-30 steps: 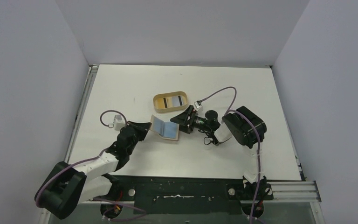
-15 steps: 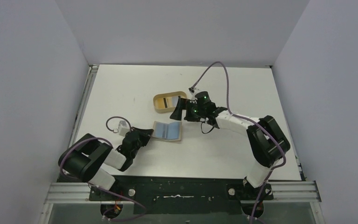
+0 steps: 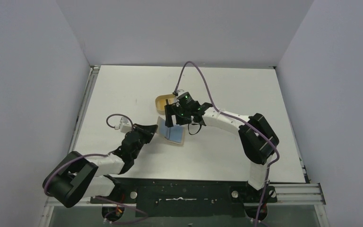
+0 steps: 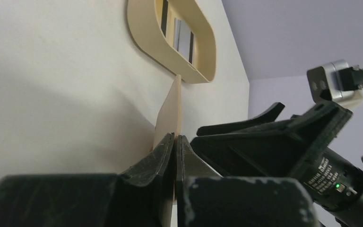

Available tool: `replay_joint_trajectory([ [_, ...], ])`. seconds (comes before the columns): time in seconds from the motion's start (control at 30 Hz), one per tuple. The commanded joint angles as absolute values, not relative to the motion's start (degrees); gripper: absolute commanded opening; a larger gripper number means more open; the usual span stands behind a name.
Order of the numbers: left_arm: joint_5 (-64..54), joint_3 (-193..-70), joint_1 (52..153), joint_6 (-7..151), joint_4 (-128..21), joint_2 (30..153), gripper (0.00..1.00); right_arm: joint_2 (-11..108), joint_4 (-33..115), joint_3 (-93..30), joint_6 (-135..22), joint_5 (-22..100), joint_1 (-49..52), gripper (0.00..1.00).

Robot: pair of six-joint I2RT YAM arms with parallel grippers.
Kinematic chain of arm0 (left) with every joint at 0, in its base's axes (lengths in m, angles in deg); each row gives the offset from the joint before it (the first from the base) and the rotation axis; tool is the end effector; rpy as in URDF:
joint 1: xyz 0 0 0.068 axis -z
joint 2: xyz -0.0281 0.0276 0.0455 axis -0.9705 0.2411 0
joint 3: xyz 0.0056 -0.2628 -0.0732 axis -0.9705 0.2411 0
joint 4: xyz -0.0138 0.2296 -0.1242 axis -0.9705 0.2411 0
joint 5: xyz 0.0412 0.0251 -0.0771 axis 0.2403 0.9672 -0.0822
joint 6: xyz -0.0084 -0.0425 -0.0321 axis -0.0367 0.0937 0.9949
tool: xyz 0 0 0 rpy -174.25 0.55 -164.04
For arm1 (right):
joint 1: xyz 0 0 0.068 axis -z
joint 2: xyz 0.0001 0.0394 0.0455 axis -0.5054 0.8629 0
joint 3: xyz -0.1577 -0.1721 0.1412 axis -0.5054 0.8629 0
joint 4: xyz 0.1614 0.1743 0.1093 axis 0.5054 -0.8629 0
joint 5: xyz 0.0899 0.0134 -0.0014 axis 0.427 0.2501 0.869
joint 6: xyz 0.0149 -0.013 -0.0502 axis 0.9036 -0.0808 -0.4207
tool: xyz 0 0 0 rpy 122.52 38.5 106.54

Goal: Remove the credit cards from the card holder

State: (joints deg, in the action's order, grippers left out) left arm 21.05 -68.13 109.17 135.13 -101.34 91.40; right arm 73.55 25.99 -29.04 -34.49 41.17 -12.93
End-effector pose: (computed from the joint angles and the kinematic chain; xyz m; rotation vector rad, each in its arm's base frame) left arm 0.1810 -0.1052 0.1372 -0.9120 1.7522 -1.0025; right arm 0.2899 0.2812 0.2046 -0.3988 2.5147 0.7418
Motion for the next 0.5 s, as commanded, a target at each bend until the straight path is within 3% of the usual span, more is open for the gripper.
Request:
replay_joint_trajectory([
  [0.0, 23.8, -71.7, 110.5, 131.5, -92.6, 85.2, 0.00, 75.8, 25.3, -34.8, -36.1, 39.3, -14.8, 1.00],
  [0.47, 24.5, -70.7, 110.9, 132.4, -94.5, 87.5, 0.00, 77.9, 27.1, -38.0, -35.2, 41.3, -16.1, 1.00],
])
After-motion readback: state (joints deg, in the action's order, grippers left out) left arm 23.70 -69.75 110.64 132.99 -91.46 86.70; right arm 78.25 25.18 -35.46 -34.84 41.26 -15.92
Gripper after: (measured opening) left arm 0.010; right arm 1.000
